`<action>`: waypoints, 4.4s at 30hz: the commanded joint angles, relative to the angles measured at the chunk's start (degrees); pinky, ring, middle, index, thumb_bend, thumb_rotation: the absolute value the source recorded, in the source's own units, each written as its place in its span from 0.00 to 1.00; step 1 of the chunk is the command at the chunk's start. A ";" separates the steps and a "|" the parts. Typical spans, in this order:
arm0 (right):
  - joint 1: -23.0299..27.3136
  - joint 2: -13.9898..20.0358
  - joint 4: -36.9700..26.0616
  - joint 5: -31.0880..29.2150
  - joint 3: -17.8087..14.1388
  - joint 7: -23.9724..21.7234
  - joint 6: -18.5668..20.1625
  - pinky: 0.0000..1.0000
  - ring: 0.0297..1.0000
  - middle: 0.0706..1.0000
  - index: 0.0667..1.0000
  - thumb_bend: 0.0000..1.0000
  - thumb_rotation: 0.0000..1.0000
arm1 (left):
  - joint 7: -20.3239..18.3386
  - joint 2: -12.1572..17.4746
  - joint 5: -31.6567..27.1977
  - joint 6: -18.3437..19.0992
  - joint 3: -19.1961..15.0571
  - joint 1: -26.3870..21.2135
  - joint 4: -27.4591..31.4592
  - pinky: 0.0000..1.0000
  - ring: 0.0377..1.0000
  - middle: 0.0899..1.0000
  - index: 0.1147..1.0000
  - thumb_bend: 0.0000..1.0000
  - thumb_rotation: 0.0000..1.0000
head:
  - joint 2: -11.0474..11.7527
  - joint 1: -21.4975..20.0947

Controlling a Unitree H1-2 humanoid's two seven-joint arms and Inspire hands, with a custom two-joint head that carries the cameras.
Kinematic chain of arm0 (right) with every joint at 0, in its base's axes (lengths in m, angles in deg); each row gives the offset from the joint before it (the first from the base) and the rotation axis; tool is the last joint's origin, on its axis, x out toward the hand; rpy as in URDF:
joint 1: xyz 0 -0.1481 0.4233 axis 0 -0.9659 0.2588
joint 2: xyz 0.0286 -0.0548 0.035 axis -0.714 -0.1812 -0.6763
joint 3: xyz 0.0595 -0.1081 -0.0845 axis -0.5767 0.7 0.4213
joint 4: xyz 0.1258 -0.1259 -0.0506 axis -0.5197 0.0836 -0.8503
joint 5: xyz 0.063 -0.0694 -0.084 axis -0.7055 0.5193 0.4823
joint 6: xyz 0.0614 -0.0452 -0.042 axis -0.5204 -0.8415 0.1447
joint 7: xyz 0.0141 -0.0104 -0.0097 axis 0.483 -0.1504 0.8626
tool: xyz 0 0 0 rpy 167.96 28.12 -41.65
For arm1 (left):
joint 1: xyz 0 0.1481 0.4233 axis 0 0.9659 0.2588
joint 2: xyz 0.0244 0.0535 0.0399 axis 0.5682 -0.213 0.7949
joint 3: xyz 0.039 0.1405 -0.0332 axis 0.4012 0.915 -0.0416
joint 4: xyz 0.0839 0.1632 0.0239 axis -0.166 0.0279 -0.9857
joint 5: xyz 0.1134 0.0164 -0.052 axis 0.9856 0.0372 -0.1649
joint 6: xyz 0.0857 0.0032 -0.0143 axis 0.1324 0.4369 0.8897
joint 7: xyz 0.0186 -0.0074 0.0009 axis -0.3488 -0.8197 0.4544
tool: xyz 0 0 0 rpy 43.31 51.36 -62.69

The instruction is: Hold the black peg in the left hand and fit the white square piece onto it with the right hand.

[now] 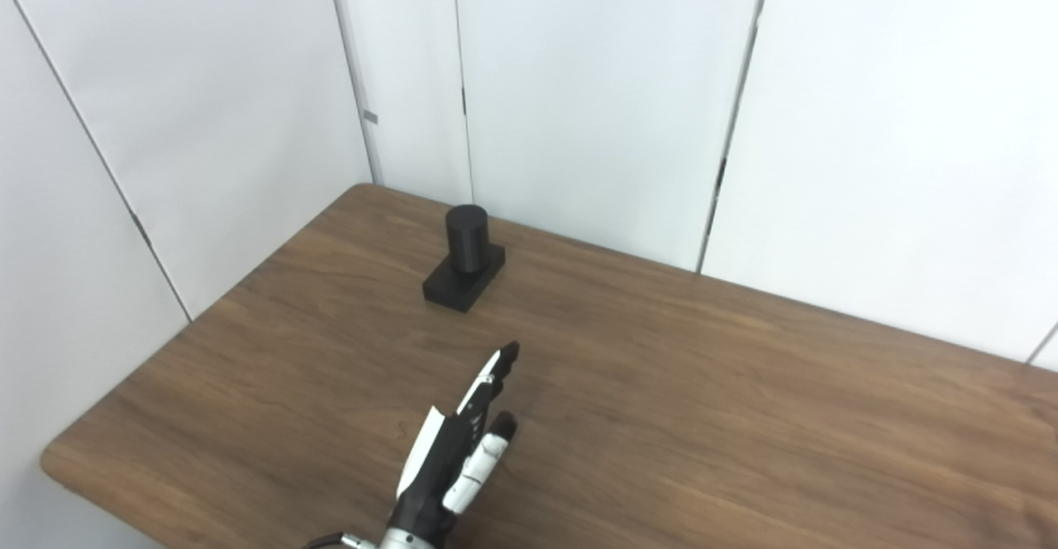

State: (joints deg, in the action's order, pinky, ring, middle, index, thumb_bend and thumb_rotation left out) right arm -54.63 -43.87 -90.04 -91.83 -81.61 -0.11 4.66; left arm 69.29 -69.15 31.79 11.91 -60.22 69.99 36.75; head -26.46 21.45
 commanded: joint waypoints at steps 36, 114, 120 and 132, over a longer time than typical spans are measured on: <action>-4.48 -0.53 0.74 1.17 1.50 1.97 -4.14 0.76 0.87 0.85 0.84 0.81 1.00 | 10.81 5.17 49.87 37.80 -7.62 -16.34 2.38 0.88 0.93 0.93 0.83 0.85 0.65 | 0.23 -1.71; -6.13 1.15 -1.25 -2.28 2.02 -2.21 -3.05 1.00 1.00 0.97 0.97 0.82 1.00 | 11.50 8.25 56.86 41.69 -7.65 -45.00 -43.04 0.91 0.91 0.87 0.79 0.90 0.69 | -2.00 -3.67; -6.22 1.06 -1.49 -2.35 1.98 -2.35 -2.81 1.00 1.00 0.98 0.98 0.79 1.00 | 12.55 8.58 57.10 41.69 -7.04 -45.39 -44.55 0.88 0.90 0.86 0.76 0.89 0.66 | -2.03 -3.84; -5.96 1.02 -1.34 -2.76 2.02 -2.59 -3.06 1.00 1.00 0.97 0.97 0.76 1.00 | 21.48 9.15 48.52 39.31 -5.34 -45.97 -46.83 0.81 0.81 0.72 0.44 0.56 0.14 | -2.04 -3.99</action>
State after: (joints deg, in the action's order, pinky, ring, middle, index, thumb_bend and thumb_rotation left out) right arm -56.06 -44.04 -90.53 -93.96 -79.96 -1.83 2.52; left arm 87.78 -61.50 81.49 52.35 -65.72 26.41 -9.99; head -28.48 17.40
